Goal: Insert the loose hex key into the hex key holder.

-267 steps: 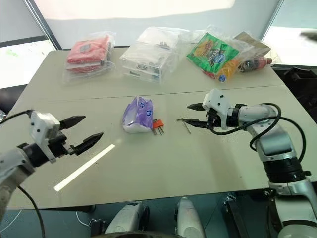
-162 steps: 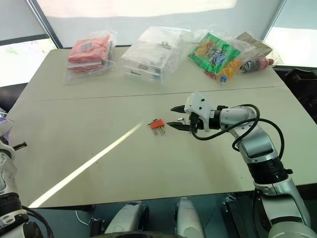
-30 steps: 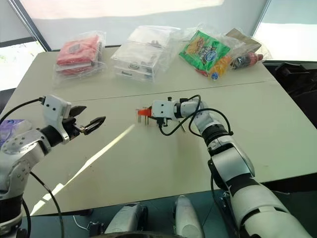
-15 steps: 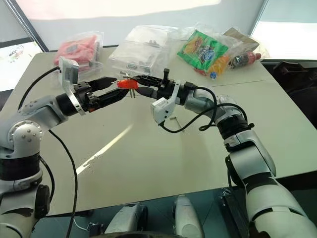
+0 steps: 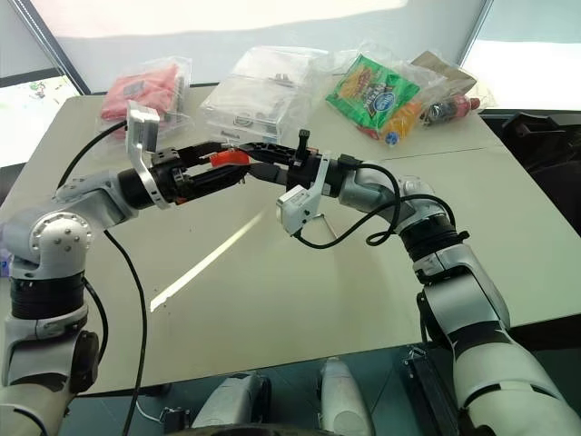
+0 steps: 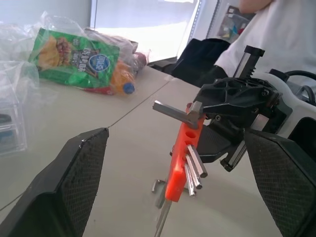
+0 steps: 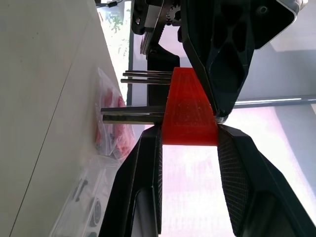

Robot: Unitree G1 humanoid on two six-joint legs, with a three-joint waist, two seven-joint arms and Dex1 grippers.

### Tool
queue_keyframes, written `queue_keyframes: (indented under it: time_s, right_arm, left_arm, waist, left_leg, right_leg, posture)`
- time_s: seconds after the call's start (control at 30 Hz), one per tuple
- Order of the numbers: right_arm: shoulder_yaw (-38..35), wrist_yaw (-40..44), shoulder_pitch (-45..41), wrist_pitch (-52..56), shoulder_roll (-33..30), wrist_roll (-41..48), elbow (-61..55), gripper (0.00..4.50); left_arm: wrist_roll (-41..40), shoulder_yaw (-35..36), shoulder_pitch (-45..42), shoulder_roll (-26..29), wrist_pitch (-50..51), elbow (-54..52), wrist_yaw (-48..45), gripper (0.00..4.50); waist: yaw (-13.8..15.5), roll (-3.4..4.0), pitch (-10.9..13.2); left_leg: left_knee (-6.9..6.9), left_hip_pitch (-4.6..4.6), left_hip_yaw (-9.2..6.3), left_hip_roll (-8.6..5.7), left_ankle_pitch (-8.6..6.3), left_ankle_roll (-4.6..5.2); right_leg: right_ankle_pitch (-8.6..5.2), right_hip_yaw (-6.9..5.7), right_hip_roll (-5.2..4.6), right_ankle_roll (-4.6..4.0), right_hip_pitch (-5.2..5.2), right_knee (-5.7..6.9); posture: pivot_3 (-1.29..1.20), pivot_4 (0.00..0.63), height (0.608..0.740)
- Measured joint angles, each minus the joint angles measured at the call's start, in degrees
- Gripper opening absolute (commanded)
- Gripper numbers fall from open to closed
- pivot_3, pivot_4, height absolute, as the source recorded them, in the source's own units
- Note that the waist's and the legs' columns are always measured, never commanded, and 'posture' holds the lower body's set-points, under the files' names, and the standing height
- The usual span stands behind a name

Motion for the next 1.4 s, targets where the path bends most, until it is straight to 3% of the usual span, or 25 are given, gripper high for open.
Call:
queue_keyframes:
  time_s: [0.03, 0.13, 0.37, 0.83, 1.07, 1.27, 1.33, 1.4]
  right_arm:
    - [0.0, 0.21, 0.05, 0.02, 0.0, 0.02, 0.0, 0.98]
    - [0.0, 0.64, 0.08, 0.04, 0.0, 0.08, 0.0, 0.98]
    - [-0.01, 1.55, 0.09, 0.99, -0.1, 0.69, 0.01, 0.98]
    - [0.02, 3.4, 0.1, 2.0, -0.03, 1.67, 0.01, 0.98]
    - [0.03, 5.55, 0.08, 2.77, -0.01, 5.07, 0.02, 4.47]
    - [0.02, 11.01, 0.13, 7.15, 0.18, 9.28, 0.0, 4.47]
    - [-0.81, 19.38, 0.99, 16.6, 0.51, 17.35, -0.58, 4.47]
    - [-3.41, 29.0, 3.99, 35.8, 0.86, 26.58, -5.07, 4.47]
  left_arm:
    - [0.02, 0.0, -0.02, 0.0, -0.09, 0.0, 0.03, 4.5]
    - [0.08, 0.0, -0.02, -0.02, -0.58, 0.0, 0.08, 3.72]
    - [0.15, -0.51, 0.0, -0.49, -1.1, -0.23, -0.54, 0.09]
    - [1.56, -1.29, 0.05, -0.5, -1.94, -0.34, -0.46, 0.04]
    - [1.83, -2.25, 0.46, -0.6, -1.83, -0.19, 0.06, 0.0]
    - [3.68, -2.47, 1.09, -0.21, -2.76, -0.46, 0.09, 0.0]
    - [5.55, -3.32, 1.49, 0.34, -4.55, -0.94, 0.18, 0.0]
    - [7.46, -3.69, 2.35, 0.49, -6.39, -1.76, 0.56, 0.0]
  waist:
    - [0.0, 0.0, 0.0]
    - [0.02, 0.0, 0.0]
    - [0.04, 0.0, 0.0]
    - [0.03, 0.0, 0.0]
    - [0.02, 0.0, 0.0]
    - [0.0, 0.0, 0.0]
    - [0.09, 0.0, 0.0]
    - [0.28, 0.0, 0.0]
  left_leg:
    - [0.0, 0.0, 0.0, 0.0, 0.0, 0.0]
    - [0.0, 0.0, 0.0, 0.0, 0.0, 0.0]
    - [0.0, 0.0, 0.0, 0.0, 0.0, 0.0]
    - [0.01, 0.0, 0.01, 0.0, 0.0, 0.0]
    - [0.01, 0.0, 0.01, 0.0, 0.0, 0.0]
    - [0.01, 0.0, 0.01, 0.0, 0.0, 0.0]
    - [0.03, 0.01, -0.04, 0.01, 0.0, 0.0]
    - [0.07, -0.01, -0.11, 0.0, 0.0, 0.01]
  right_leg:
    - [0.0, 0.0, 0.0, 0.0, 0.0, 0.0]
    - [0.0, 0.0, 0.0, 0.0, 0.0, 0.0]
    - [0.0, 0.01, 0.0, 0.0, 0.0, 0.0]
    - [0.0, 0.01, 0.0, 0.0, 0.0, 0.0]
    - [0.0, 0.01, 0.0, 0.0, 0.0, 0.0]
    - [0.0, 0.02, 0.0, 0.0, 0.01, 0.0]
    - [0.0, 0.01, -0.01, 0.0, 0.07, -0.01]
    - [0.0, 0.0, -0.04, 0.0, 0.13, -0.03]
  posture:
    - [0.0, 0.15, 0.74]
    - [0.0, 0.15, 0.74]
    - [0.0, 0.15, 0.74]
    - [0.0, 0.15, 0.74]
    - [0.0, 0.15, 0.74]
    - [0.0, 0.15, 0.74]
    - [0.0, 0.15, 0.74]
    - [0.0, 0.15, 0.74]
